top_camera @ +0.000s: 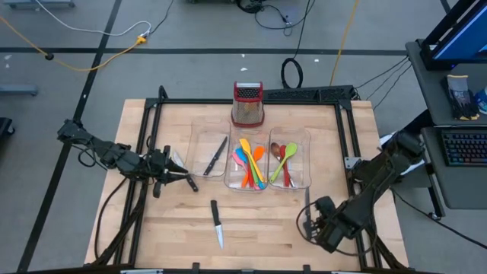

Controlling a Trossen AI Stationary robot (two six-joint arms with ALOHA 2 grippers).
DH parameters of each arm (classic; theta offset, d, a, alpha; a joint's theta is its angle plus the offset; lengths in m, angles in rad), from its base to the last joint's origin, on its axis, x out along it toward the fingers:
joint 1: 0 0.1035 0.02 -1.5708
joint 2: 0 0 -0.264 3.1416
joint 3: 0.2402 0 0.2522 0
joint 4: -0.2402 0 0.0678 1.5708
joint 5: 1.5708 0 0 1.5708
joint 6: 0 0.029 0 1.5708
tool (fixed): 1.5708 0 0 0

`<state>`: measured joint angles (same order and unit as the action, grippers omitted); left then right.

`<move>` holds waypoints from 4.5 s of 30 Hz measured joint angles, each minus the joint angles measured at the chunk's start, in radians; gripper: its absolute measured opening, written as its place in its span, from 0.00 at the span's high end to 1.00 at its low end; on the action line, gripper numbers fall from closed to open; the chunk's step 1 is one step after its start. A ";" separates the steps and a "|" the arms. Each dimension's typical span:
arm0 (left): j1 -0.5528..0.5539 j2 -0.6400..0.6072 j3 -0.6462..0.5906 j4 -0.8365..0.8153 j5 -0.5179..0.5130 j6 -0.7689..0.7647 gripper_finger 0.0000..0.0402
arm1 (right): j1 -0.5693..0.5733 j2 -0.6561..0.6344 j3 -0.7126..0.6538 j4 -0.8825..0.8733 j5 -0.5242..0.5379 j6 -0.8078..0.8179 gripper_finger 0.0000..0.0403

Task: Pick & Place Kitchen Items
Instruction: Put the black knife into the left transparent bin

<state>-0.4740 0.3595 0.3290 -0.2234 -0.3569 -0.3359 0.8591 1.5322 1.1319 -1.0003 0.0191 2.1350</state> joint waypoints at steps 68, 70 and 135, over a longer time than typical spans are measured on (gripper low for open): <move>0.000 0.000 0.000 -0.020 0.027 -0.009 0.78 | -0.085 -0.004 -0.456 0.591 -0.037 0.105 0.44; 0.000 0.000 0.000 -0.020 0.027 -0.009 0.78 | -0.100 -0.003 -0.456 0.591 -0.049 0.103 0.47; 0.000 0.000 0.001 0.019 0.103 -0.114 0.78 | 0.060 -0.288 -0.227 -0.087 0.253 0.230 0.85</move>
<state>-0.4736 0.3595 0.3302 -0.2045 -0.2539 -0.4496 0.9195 1.2444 0.9045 -1.0878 0.2725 2.3648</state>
